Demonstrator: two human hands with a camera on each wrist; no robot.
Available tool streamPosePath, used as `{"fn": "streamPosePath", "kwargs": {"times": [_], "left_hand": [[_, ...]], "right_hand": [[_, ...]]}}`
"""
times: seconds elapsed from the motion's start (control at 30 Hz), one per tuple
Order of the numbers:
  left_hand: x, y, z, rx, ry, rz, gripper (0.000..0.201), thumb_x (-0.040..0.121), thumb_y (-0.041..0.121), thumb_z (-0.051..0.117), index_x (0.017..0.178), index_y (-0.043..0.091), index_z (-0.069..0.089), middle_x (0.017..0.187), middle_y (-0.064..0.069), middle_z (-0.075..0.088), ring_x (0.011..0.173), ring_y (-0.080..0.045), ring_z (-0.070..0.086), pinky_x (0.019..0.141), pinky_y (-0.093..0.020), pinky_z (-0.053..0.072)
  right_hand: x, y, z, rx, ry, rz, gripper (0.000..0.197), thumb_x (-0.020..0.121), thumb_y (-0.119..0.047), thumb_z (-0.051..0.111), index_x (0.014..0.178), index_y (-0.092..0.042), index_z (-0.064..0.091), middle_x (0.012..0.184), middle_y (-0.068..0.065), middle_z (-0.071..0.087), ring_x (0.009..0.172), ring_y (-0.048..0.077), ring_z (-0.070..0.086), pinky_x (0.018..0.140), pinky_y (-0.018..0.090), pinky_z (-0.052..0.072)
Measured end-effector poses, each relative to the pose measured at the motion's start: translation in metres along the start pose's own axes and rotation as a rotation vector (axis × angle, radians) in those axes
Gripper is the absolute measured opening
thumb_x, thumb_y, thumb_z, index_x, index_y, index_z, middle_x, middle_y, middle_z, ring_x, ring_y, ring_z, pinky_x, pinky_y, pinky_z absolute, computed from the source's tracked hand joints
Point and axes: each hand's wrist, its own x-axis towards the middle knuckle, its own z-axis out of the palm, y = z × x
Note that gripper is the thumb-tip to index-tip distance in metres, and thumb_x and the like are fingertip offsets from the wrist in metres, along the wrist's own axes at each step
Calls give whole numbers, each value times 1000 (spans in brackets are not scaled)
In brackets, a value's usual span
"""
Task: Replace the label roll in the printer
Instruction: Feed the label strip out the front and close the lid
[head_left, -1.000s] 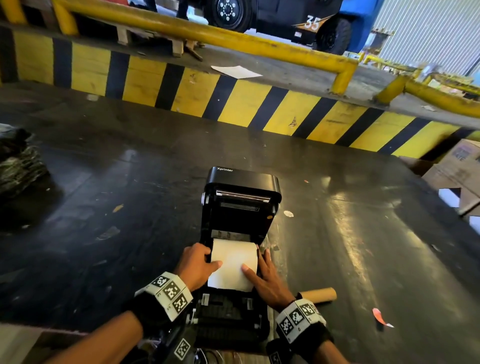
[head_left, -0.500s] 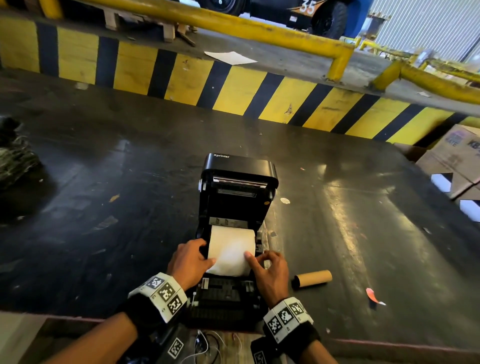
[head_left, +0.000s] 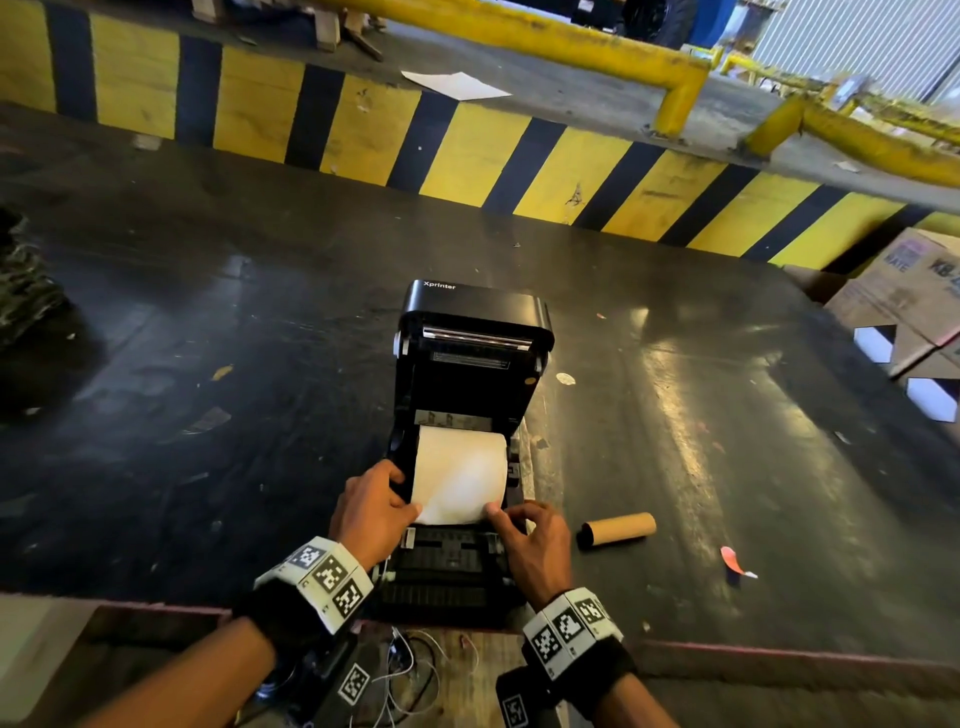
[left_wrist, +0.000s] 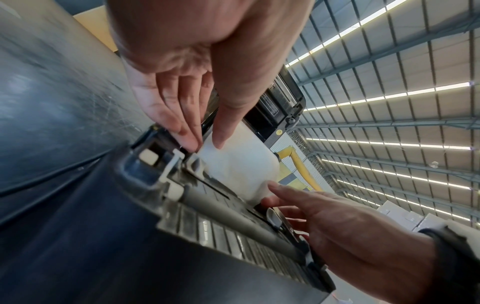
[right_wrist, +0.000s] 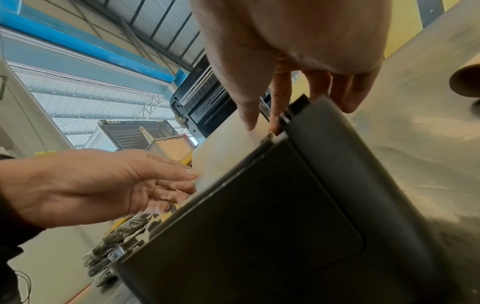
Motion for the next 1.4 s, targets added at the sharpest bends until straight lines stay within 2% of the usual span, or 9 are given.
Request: {"fn": "streamPosePath", "kwargs": {"times": [0.23,0.47,0.6,0.73,0.83,0.97,1.23,1.3,1.4], "left_hand": [[-3,-5,-3,-77,-101,104,31,77,12,73,103,13,55,67,0,70,71,-15,63,72,-31,50],[-1,-14,-6,-66,-134,144,26,79,10,71,98,15,54,73,-1,69,70,-14,65,70,-33,55],[0,-15,-3,-53,-120,141,28,77,17,72,97,21,54,74,1,70,73,-18,65,73,-41,56],[0,-14,1,-22,-95,116,28,77,16,71,95,25,51,73,4,70,70,-17,65,72,-43,57],[2,-15,4,-1,-65,114,26,76,17,71,90,27,51,71,7,70,68,-16,65,69,-45,57],[3,-13,1,12,-117,108,28,74,13,70,90,26,50,70,6,71,66,-16,65,69,-45,57],[5,-6,-5,-43,-159,69,23,74,12,71,90,17,54,75,-2,71,68,-15,65,64,-37,55],[5,-6,-4,-79,-142,66,26,75,17,74,92,14,54,74,0,70,68,-13,64,60,-27,50],[6,-7,-5,-49,-158,95,26,75,12,74,91,14,53,68,1,68,63,-9,60,67,-33,53]], "right_hand": [[-1,-5,-6,-22,-61,-9,19,78,-34,72,75,-15,73,91,2,60,89,18,56,79,30,43],[9,16,2,-41,-178,9,20,72,-51,66,62,-35,62,109,10,58,111,27,50,95,48,43],[13,18,4,-50,-138,-15,24,67,-61,58,56,-40,59,103,11,60,107,31,54,91,52,46],[14,10,-3,-128,-195,-45,23,77,-44,66,57,-41,55,108,10,57,112,28,51,92,51,45],[11,4,-14,-86,-253,-44,30,83,-28,68,58,-35,54,112,10,55,121,21,42,96,40,38],[13,4,-16,-202,-251,-108,34,82,-32,67,56,-41,47,121,13,54,121,28,45,97,49,41],[17,1,-18,-206,-382,-100,30,85,-29,65,60,-40,53,122,17,54,131,25,36,101,42,38],[22,0,-20,-256,-428,-109,19,86,-29,64,67,-29,62,111,12,57,123,19,39,100,40,37],[29,-1,-22,-254,-453,-152,16,84,-29,66,68,-27,64,88,2,57,101,14,50,90,35,42]]}}
